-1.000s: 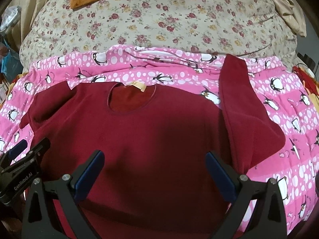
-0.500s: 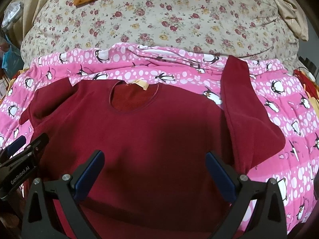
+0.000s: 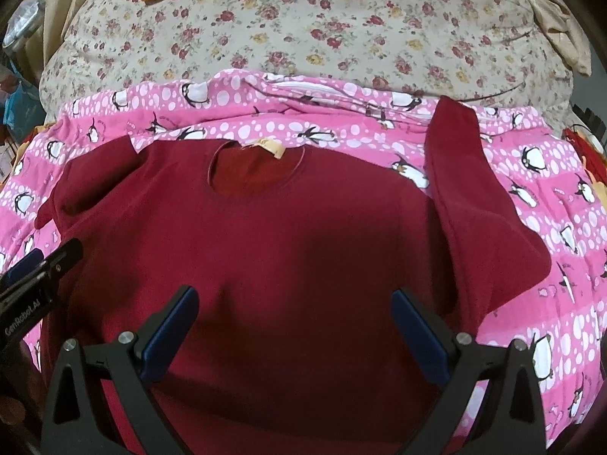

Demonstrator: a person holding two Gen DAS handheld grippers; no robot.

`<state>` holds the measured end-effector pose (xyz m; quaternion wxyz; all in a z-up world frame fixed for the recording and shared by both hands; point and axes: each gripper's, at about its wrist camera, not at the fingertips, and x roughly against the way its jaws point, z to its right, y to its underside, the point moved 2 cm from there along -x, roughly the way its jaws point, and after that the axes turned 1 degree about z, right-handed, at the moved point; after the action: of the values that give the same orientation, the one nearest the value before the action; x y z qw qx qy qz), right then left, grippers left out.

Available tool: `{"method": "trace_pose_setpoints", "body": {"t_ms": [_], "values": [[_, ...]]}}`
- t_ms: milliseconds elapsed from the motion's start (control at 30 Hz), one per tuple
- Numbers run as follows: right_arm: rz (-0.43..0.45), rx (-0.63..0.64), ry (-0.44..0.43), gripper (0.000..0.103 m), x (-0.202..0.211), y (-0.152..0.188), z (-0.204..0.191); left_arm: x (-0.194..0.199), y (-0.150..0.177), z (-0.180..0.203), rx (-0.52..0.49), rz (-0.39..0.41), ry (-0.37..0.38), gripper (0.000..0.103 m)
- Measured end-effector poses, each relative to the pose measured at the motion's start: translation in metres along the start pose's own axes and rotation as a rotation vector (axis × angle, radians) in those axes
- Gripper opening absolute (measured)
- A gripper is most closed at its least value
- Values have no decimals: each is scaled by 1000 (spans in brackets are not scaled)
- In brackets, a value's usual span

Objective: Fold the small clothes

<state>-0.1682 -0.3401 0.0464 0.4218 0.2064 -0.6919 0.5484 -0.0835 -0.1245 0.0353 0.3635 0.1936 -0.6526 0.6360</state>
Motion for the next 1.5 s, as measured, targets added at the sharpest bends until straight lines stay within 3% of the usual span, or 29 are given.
{"method": "trace_pose_setpoints", "body": {"t_ms": [500, 833, 1100, 1500], "values": [[-18, -6, -13, 103, -9, 5, -1, -1, -1, -2, 18, 6, 7, 68], [-14, -9, -44, 103, -8, 3, -6, -1, -9, -25, 111, 15, -25, 68], [-10, -12, -49, 103, -7, 2, -7, -2, -8, -17, 63, 17, -39, 68], [-15, -3, -40, 103, -9, 4, -8, -4, -9, -23, 81, 13, -51, 68]]}}
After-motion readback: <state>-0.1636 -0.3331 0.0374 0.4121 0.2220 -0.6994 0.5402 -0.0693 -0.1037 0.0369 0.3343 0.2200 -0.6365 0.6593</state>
